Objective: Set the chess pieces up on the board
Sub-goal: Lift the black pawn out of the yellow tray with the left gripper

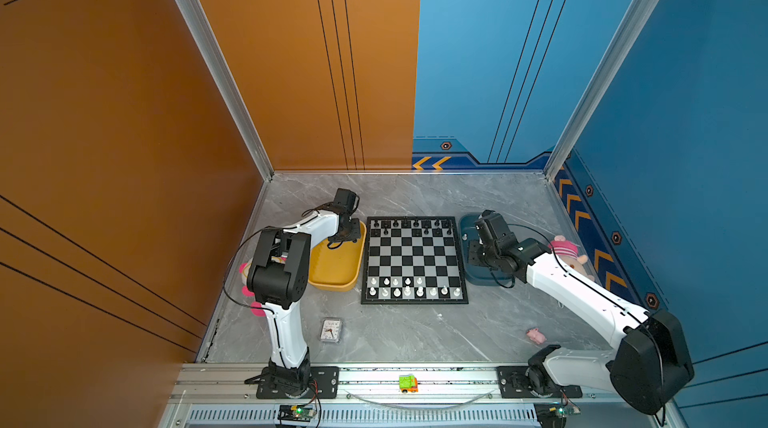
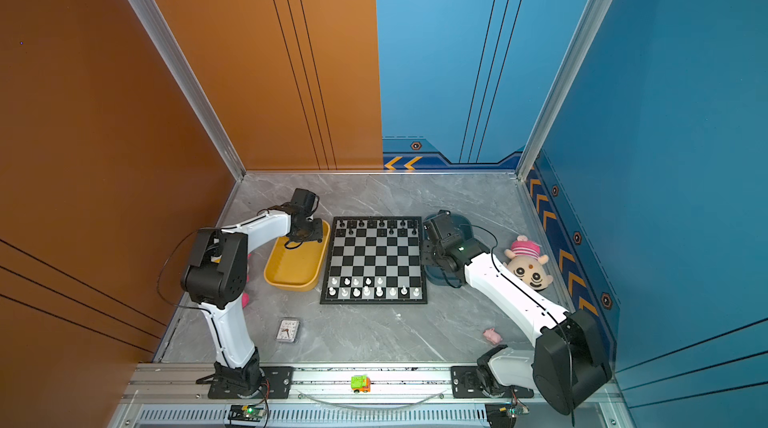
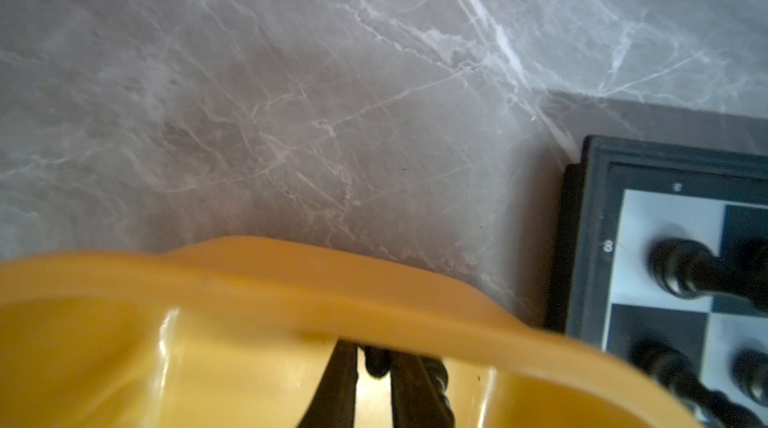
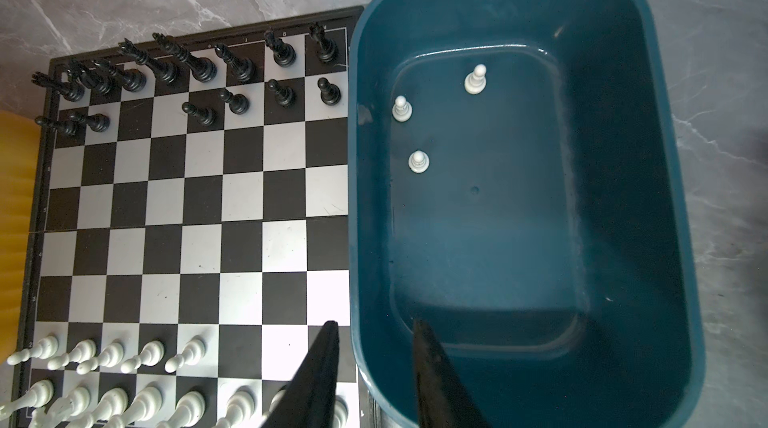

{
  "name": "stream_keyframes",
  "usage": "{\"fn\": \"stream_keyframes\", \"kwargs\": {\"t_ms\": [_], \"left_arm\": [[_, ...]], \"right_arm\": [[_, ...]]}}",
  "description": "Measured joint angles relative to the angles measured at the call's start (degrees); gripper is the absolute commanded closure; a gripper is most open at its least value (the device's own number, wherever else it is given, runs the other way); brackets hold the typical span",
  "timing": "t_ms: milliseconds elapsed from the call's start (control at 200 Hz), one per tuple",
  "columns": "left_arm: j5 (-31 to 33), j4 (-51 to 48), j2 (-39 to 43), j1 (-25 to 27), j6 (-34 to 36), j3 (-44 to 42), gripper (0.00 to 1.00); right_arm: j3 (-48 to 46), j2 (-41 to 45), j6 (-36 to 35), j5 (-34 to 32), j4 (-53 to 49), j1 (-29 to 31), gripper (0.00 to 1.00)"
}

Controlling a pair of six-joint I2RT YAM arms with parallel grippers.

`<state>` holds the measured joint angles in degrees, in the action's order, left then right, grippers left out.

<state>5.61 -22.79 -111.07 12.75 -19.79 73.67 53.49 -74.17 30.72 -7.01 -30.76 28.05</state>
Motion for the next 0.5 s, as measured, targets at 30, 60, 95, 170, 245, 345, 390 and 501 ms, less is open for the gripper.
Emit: {"fn": "stream_keyframes", "kwargs": {"t_ms": [30,60,95,170,245,345,390,501], "left_arm": [[0.0,0.0,0.0,0.0,0.0,0.0,0.82],[0.0,0.0,0.0,0.0,0.0,0.0,0.82],[0.0,0.0,0.0,0.0,0.0,0.0,0.82],[0.0,0.0,0.0,0.0,0.0,0.0,0.82],[0.2,0.0,0.0,0.0,0.0,0.0,0.82],[0.4,0.0,0.0,0.0,0.0,0.0,0.82],[0.4,0.0,0.0,0.0,0.0,0.0,0.82],[0.4,0.0,0.0,0.0,0.0,0.0,0.83]], "right_arm": [[0.0,0.0,0.0,0.0,0.0,0.0,0.67],[0.0,0.0,0.0,0.0,0.0,0.0,0.67],[0.0,0.0,0.0,0.0,0.0,0.0,0.67],[0.0,0.0,0.0,0.0,0.0,0.0,0.67],[0.0,0.0,0.0,0.1,0.0,0.0,0.67],[0.0,0.0,0.0,0.6,0.0,0.0,0.67],[0.0,-0.1,0.0,0.8,0.0,0.0,0.67],[0.0,-0.3,0.0,0.9,0.0,0.0,0.67]]}}
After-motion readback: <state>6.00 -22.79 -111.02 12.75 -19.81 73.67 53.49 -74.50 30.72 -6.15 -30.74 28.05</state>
